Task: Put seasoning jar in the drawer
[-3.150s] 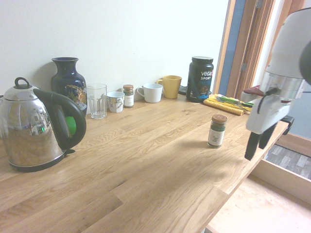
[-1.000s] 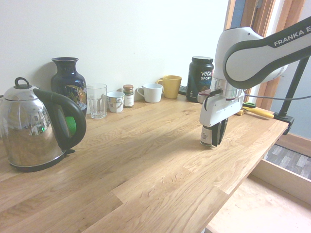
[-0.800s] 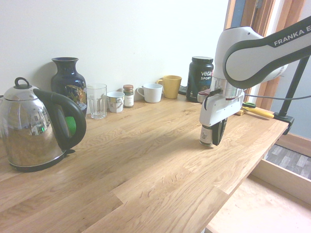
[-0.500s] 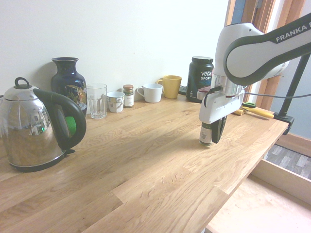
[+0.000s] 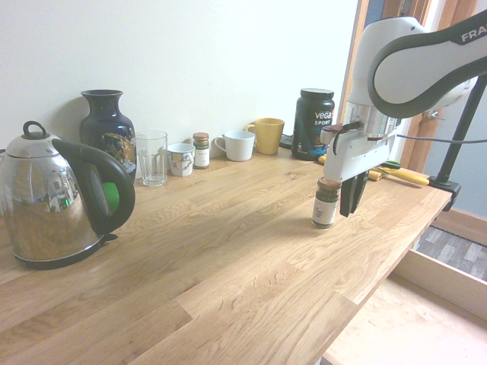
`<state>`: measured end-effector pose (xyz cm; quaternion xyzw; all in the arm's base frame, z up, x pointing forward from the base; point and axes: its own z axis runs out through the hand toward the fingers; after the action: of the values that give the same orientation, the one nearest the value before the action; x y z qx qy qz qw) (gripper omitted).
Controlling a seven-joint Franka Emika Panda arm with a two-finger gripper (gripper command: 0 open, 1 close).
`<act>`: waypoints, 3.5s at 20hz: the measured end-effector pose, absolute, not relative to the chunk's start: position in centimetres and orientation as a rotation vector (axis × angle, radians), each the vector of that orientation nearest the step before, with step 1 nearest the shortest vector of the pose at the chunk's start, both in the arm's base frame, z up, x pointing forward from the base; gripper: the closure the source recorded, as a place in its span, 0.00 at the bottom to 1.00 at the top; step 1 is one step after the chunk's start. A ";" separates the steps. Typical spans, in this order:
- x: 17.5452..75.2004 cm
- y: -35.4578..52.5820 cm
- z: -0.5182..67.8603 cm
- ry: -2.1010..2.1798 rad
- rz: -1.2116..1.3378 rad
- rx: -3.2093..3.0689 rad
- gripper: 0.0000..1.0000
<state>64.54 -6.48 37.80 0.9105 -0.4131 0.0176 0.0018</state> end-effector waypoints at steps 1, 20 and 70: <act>64.3 -6.6 37.8 -1.299 0.057 2.857 0.00; 68.5 -6.1 38.0 -1.286 0.062 2.856 0.00; 69.4 -4.2 39.1 -1.283 0.084 2.863 1.00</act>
<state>69.39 -4.19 39.12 0.9122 -0.4088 0.0268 0.0014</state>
